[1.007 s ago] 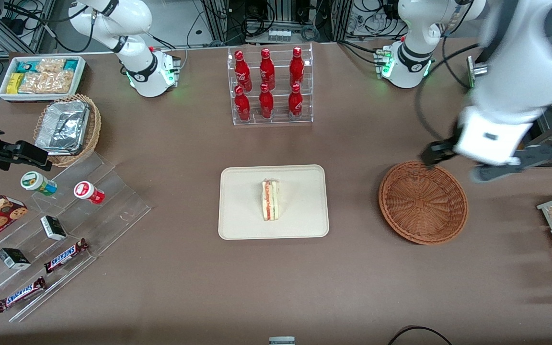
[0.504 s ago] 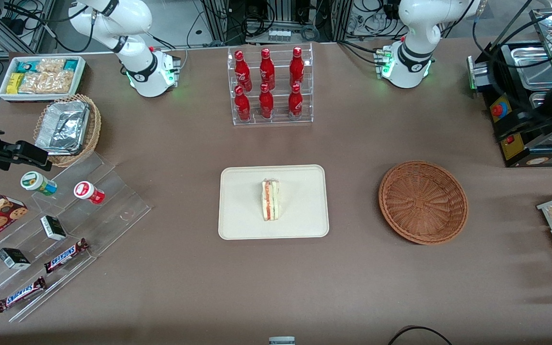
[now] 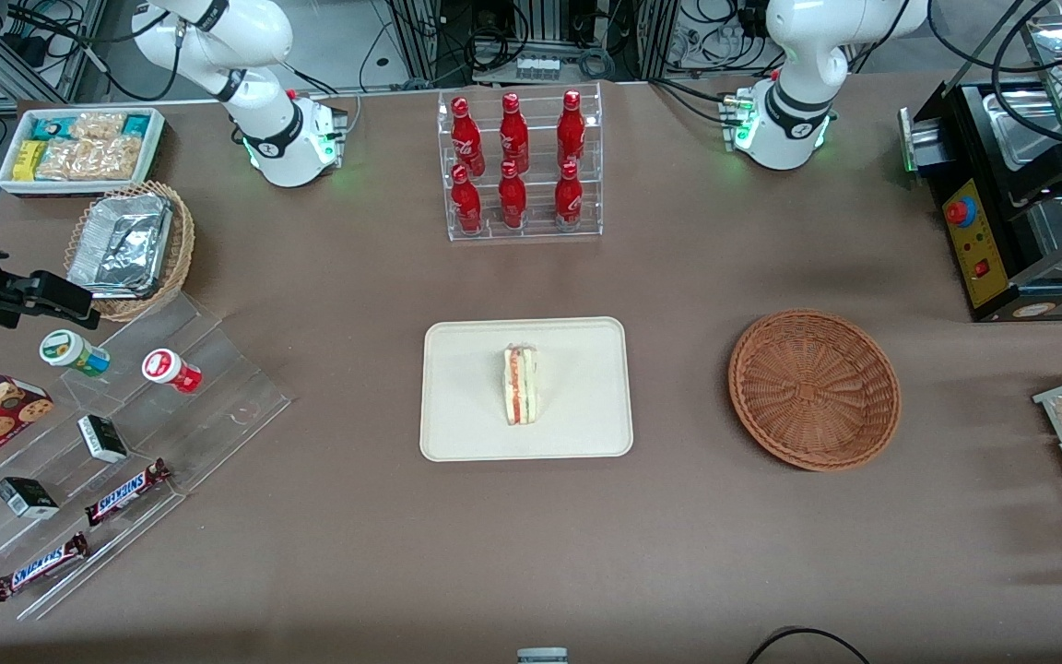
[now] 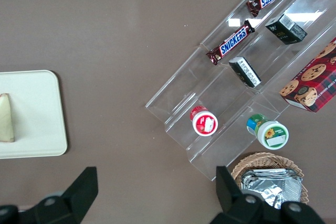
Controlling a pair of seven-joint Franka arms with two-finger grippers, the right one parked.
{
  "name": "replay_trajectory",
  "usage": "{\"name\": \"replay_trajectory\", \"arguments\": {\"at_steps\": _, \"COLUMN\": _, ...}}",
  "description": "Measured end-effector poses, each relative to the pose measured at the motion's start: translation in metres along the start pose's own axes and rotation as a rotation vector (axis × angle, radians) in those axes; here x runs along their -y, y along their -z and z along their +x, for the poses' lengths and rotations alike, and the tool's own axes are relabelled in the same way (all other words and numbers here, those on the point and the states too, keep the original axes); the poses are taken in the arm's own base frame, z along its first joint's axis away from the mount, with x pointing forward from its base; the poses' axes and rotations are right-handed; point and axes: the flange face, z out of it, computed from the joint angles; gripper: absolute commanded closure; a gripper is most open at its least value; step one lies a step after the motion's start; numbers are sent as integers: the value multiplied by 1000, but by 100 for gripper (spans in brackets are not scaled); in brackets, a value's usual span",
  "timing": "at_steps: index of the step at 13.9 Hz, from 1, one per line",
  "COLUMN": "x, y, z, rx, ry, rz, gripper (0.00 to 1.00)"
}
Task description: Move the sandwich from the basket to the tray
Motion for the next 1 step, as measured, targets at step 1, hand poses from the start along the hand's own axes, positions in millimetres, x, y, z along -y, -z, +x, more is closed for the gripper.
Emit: {"name": "replay_trajectory", "arguments": {"at_steps": 1, "x": -2, "y": 0, "z": 0, "rx": -1, "ry": -12, "rz": 0, "gripper": 1}}
